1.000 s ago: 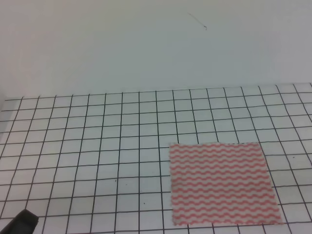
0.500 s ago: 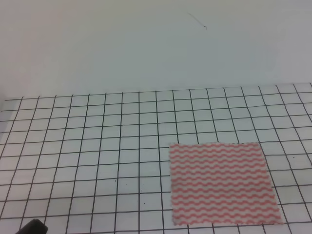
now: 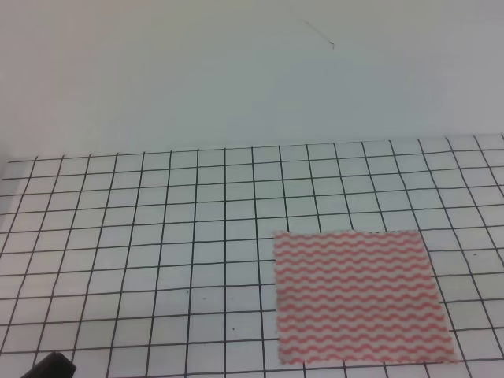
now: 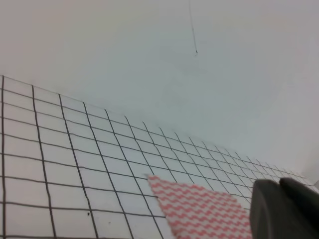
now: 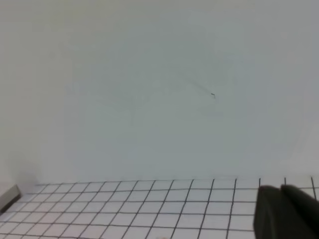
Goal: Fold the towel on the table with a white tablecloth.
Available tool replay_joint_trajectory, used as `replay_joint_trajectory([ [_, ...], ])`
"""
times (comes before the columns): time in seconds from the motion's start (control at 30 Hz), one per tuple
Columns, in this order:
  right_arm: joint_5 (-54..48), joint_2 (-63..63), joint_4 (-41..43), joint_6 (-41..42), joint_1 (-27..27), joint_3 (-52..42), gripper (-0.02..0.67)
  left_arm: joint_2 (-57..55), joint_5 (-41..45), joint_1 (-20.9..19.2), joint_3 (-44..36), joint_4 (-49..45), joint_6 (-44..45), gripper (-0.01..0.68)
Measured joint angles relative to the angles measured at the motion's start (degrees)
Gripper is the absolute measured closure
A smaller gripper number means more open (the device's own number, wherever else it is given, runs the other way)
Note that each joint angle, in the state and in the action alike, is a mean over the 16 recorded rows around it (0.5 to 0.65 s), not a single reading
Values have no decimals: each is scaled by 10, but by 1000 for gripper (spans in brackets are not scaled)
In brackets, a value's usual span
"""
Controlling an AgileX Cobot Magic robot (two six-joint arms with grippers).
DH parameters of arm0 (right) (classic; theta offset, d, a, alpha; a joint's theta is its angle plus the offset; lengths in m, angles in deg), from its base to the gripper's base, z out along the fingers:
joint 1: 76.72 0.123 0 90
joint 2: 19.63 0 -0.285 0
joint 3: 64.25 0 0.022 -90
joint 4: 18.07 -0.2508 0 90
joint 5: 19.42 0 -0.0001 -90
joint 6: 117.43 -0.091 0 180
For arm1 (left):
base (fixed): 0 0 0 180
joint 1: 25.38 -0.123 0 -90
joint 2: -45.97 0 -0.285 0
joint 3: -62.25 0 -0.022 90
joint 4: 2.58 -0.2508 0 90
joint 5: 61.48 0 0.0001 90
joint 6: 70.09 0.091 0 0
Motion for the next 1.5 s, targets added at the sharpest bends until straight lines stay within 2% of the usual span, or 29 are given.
replay_joint_trajectory([
  [0.23,-6,-50,21,-4,0,60,650,-6,-3,0,31,4,5,673],
  [0.43,0,-141,56,-4,5,121,650,-56,-1,0,79,-14,0,673],
  [0.73,-53,-320,130,-11,22,189,650,-234,55,0,176,-55,16,673],
  [1.1,-213,-503,200,-31,35,245,650,-454,152,8,277,-70,61,673],
  [1.27,-257,-555,214,-34,35,257,650,-513,145,49,296,-63,70,673],
  [1.5,-269,-596,242,-58,50,269,632,-576,78,166,306,-46,59,673],
])
